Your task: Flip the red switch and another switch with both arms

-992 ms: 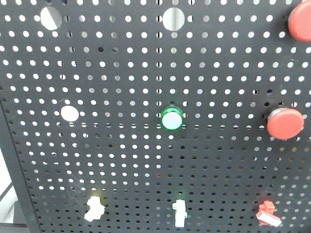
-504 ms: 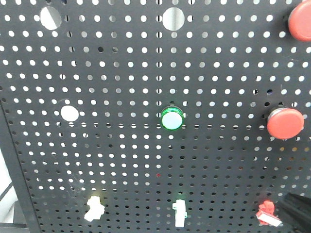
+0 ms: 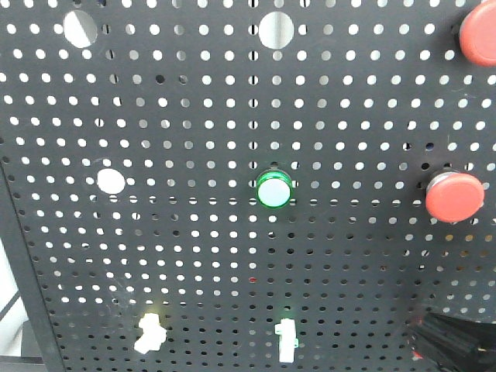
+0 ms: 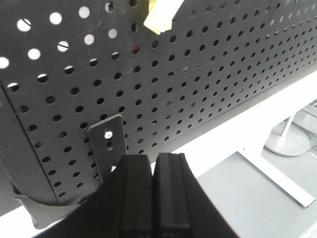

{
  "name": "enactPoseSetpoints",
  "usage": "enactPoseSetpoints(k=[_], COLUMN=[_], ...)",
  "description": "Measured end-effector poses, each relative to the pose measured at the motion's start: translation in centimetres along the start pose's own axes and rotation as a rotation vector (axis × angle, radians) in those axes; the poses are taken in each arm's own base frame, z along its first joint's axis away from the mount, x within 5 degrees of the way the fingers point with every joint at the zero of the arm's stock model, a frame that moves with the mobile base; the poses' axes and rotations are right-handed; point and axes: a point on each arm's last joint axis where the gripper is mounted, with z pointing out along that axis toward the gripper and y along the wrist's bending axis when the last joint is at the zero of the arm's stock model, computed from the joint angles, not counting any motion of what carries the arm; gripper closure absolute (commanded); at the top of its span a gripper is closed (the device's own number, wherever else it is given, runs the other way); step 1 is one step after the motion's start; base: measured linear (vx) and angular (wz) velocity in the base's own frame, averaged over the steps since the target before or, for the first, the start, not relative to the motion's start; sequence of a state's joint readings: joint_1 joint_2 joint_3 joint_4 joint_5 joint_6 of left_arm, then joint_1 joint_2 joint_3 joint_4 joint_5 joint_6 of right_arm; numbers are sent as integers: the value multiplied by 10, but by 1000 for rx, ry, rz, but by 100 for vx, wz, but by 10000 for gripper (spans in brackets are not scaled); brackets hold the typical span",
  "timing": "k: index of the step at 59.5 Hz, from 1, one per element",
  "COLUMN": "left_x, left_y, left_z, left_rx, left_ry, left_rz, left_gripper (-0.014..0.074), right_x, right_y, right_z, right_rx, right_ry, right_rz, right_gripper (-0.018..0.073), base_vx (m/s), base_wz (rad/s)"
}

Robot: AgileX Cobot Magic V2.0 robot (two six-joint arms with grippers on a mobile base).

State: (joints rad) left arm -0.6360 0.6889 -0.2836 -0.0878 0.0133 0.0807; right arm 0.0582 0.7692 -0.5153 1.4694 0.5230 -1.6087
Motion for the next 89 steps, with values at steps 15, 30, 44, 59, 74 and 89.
enactPoseSetpoints(k=[15, 30, 44, 59, 74, 89], left_x=[0, 0, 0, 1, 1, 1], left_y=[0, 0, 0, 0, 0, 0], left_z=[0, 0, 0, 0, 0, 0], left_rx=[0, 0, 0, 1, 1, 1], left_ry=[0, 0, 2, 12, 12, 12], left_rz=[0, 0, 6, 20, 21, 21], left_gripper=[594, 594, 594, 594, 594, 594], right_x=[2, 13, 28, 27, 19, 34], right_y=[1, 0, -1, -2, 13, 28], right_z=[4, 17, 26, 21, 2, -31], right_rx=[-29, -105, -145, -114, -166, -132], right_ry=[11, 93, 222, 221, 204, 298], right_rz=[9, 61, 88, 66, 43, -21], right_gripper=[566, 566, 566, 566, 566, 566], base_vx=[0, 0, 0, 0, 0, 0], base_wz=[0, 0, 0, 0, 0, 0])
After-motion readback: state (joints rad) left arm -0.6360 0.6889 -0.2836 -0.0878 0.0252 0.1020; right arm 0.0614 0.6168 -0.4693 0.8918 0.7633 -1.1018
